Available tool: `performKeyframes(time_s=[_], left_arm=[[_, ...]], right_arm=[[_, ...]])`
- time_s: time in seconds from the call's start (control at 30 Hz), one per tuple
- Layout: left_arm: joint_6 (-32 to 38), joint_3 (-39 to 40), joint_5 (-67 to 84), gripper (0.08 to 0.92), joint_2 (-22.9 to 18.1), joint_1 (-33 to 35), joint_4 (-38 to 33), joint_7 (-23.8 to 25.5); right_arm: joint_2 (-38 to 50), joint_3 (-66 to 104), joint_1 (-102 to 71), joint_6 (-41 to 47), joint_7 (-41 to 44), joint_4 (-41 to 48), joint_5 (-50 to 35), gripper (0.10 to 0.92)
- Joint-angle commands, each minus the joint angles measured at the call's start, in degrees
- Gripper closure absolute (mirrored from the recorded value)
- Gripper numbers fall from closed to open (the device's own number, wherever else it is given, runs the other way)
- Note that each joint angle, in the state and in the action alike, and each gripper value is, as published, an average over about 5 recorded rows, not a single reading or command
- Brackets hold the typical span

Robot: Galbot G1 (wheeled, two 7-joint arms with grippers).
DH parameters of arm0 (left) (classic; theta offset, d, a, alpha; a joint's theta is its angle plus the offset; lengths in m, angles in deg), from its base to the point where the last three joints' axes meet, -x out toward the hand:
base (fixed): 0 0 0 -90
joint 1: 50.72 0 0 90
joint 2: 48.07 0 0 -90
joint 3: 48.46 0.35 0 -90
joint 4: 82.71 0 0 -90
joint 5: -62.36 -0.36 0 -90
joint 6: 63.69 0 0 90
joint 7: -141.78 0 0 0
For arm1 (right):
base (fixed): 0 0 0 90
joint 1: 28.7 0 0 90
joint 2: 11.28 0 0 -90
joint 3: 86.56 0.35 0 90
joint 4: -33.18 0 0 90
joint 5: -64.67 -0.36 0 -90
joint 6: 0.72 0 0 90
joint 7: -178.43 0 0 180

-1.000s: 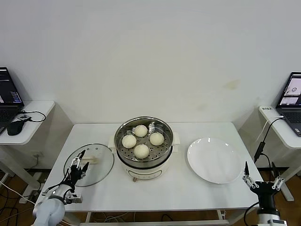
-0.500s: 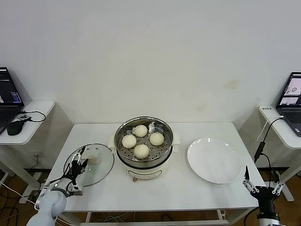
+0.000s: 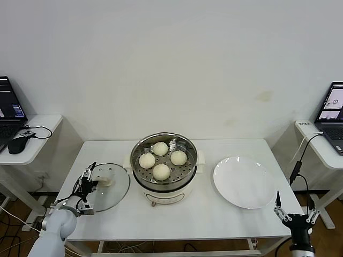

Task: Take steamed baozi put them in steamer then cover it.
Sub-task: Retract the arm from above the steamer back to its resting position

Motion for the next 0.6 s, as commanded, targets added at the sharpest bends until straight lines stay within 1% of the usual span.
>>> performKeyframes(time_s=[0.03,0.13,0.23,0.6], left_arm=[[0.1,0.3,-0.1,0.177,-0.5,-1.6,2.8,-0.1],[0.1,0.3,-0.1,0.179,-0.8,-1.8,3.6,-0.2],[0.1,0.4,-0.2,0.225,-1.1,-1.8,4.1,-0.5],[0.5,0.4,0.2,0.545,-2.1,-2.2,5.5,-2.0]], right_arm=[[-0.1,-0.2,0.0,0.0,0.1,0.3,0.2,0.202],[-0.1,-0.3,0.1,0.0,0.1,0.4,0.3,0.203],[0.0,-0.3,0.2,0.0,0.2,0.6,0.2,0.203],[0.1,-0.4,0.4,-0.2,0.3,1.4,0.5,0.202]])
